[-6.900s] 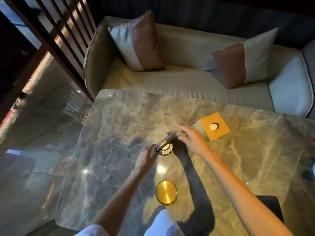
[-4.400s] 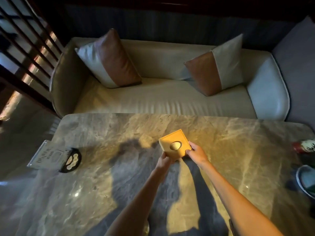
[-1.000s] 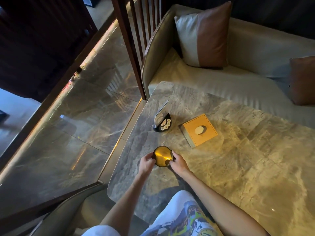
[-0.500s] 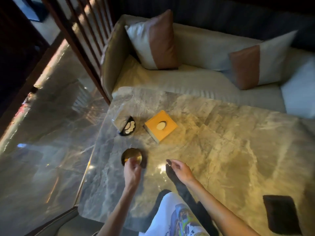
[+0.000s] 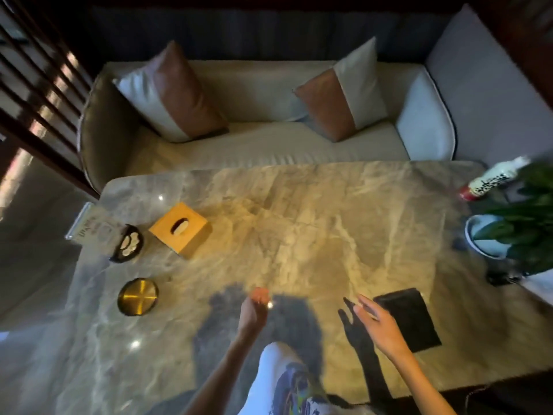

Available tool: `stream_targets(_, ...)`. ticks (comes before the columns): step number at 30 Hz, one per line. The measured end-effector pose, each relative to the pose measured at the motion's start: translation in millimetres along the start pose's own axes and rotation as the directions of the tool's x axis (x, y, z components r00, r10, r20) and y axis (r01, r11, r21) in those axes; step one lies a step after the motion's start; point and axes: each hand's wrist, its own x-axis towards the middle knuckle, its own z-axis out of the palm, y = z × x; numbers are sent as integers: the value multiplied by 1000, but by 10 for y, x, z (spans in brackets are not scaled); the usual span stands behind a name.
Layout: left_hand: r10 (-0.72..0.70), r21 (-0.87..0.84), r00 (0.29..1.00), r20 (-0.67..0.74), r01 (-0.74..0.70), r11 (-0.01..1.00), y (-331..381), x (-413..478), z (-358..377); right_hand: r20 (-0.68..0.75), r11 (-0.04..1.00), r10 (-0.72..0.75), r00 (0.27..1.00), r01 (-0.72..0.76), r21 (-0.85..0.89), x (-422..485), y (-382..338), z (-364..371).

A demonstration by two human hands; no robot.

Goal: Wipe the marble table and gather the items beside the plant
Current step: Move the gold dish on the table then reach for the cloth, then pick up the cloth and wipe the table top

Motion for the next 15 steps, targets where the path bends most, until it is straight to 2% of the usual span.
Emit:
stream_targets(3, -51, 40, 998, -34, 52, 998, 193, -54, 656, -14, 998, -14, 1000, 13, -63, 221, 439, -568)
stream_targets(4, -96, 26, 994, -47, 98, 995, 221, -69, 907, 2, 993, -38, 999, 38, -112, 311, 586, -744)
stream_targets(7, -83, -48, 992, -98, 78, 996, 395, -236, 1637, 91, 965, -88, 992, 108, -240, 509, 894, -1198)
stream_targets(9, -120, -31, 991, -53, 119, 992, 453, -299, 2105, 98, 946, -114, 989, 138, -294, 586, 1077, -1417)
stream_targets(11, -147, -15, 989, 12, 147, 989, 636, -378, 2500, 23, 916, -173, 985, 169, -364, 708, 1245, -1572)
stream_targets(12, -142, -30, 990, 0, 142, 989, 725, -408, 2694, 18, 914, -181, 983, 175, -367, 748, 1283, -1632)
stream_targets(15, -327, 63, 945, 33, 324, 944, 809, -463, 3166, 96, 930, -127, 987, 152, -336, 762, 1350, -1679)
